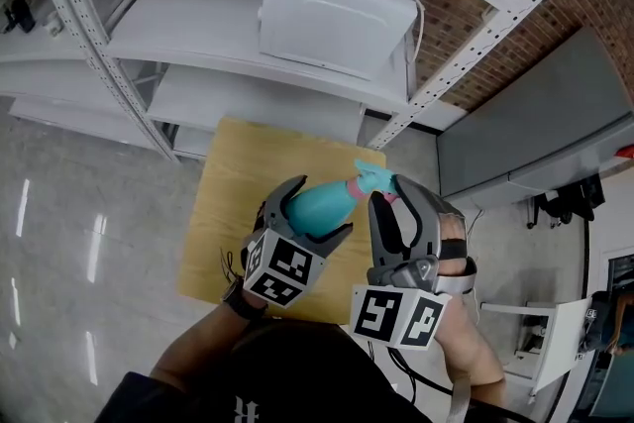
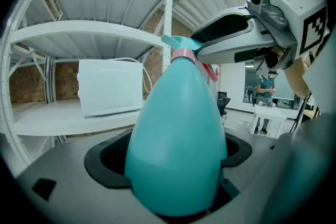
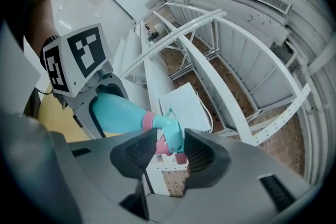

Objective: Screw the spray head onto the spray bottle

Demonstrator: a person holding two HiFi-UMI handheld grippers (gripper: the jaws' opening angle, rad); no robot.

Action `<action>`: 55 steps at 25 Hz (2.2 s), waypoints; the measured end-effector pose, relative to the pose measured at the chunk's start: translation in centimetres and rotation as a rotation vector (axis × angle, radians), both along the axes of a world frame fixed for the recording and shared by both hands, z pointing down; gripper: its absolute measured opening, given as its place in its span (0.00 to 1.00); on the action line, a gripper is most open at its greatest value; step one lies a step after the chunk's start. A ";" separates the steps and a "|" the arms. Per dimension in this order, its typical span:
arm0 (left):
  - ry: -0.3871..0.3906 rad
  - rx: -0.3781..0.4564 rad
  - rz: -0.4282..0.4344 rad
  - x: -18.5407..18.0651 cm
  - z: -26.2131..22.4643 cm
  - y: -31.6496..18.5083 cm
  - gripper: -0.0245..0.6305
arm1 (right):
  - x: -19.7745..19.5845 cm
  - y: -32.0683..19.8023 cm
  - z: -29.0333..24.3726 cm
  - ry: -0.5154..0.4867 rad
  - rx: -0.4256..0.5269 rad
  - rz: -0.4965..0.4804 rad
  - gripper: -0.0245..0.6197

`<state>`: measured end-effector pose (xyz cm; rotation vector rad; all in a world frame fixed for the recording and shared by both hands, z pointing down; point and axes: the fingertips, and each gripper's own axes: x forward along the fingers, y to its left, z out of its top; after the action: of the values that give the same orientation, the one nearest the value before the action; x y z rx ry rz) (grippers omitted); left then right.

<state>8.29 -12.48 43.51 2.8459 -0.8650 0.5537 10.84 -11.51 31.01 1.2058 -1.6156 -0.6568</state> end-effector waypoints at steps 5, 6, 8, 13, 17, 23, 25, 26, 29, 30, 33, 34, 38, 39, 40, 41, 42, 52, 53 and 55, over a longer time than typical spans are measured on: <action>0.033 -0.004 0.003 0.4 0.0 -0.3 0.74 | -1.0 0.7 -0.8 -0.021 -0.016 -0.025 0.28; 0.043 -0.004 0.005 0.5 -0.1 -0.4 0.74 | -1.3 0.9 -1.0 -0.042 -0.024 -0.035 0.28; 0.068 -0.006 0.013 0.7 -0.2 -0.4 0.74 | -2.0 1.2 -1.4 -0.108 -0.050 -0.052 0.28; 0.129 0.029 0.042 1.0 -1.0 0.0 0.74 | -1.4 0.6 -2.6 -0.297 -0.137 -0.073 0.28; 0.180 0.018 0.064 1.2 -1.6 0.5 0.74 | -1.5 1.2 -3.3 -0.365 -0.206 -0.112 0.28; 0.288 -0.034 0.100 1.4 -3.2 0.9 0.74 | -2.8 2.0 -5.9 -0.581 -0.132 -0.199 0.28; 0.315 -0.037 0.110 1.3 -3.8 1.0 0.74 | -2.8 1.8 -6.7 -0.707 -0.122 -0.217 0.28; 0.325 -0.038 0.115 1.3 -4.1 1.1 0.74 | -2.7 1.6 -7.0 -0.730 -0.113 -0.229 0.28; 0.342 -0.041 0.134 1.5 -4.5 1.6 0.74 | -1.7 2.1 -9.2 -0.770 -0.025 -0.216 0.28; 0.353 -0.051 0.141 1.5 -4.6 1.7 0.74 | -0.9 2.5 -10.3 -0.802 0.007 -0.217 0.28; 0.400 -0.082 0.166 1.5 -5.1 2.1 0.74 | 2.6 3.6 -11.4 -1.019 0.018 -0.271 0.28; 0.418 -0.090 0.186 1.5 -5.6 2.3 0.74 | 3.7 3.9 -10.7 -1.127 -0.028 -0.302 0.28; 0.471 -0.127 0.302 1.3 -7.4 4.2 0.74 | 4.4 3.8 -6.2 -1.433 -0.292 -0.500 0.28; 0.476 -0.136 0.326 1.3 -7.7 4.6 0.74 | 3.3 3.7 -5.6 -1.439 -0.349 -0.556 0.29; 0.478 -0.144 0.346 1.4 -7.9 5.0 0.74 | 2.0 3.8 -5.4 -1.427 -0.403 -0.612 0.33; 0.477 -0.150 0.362 1.5 -8.0 5.3 0.74 | 0.6 3.9 -5.4 -1.404 -0.450 -0.664 0.37; 0.475 -0.153 0.375 1.7 -8.1 5.6 0.74 | -0.6 4.0 -5.5 -1.378 -0.482 -0.705 0.38; 0.318 -0.018 0.249 1.3 -6.8 3.7 0.74 | -3.4 2.6 -4.6 -1.273 -0.509 -0.638 0.24; 0.270 0.032 0.209 0.8 -6.6 3.1 0.74 | -3.5 2.5 -4.3 -1.251 -0.517 -0.611 0.24; 0.192 0.118 0.135 0.0 -6.2 2.1 0.74 | -3.6 2.2 -3.9 -1.229 -0.546 -0.568 0.24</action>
<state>8.28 -10.37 37.30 3.0174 -0.6985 0.2443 7.24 -9.32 27.09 0.6936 -2.9507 0.3549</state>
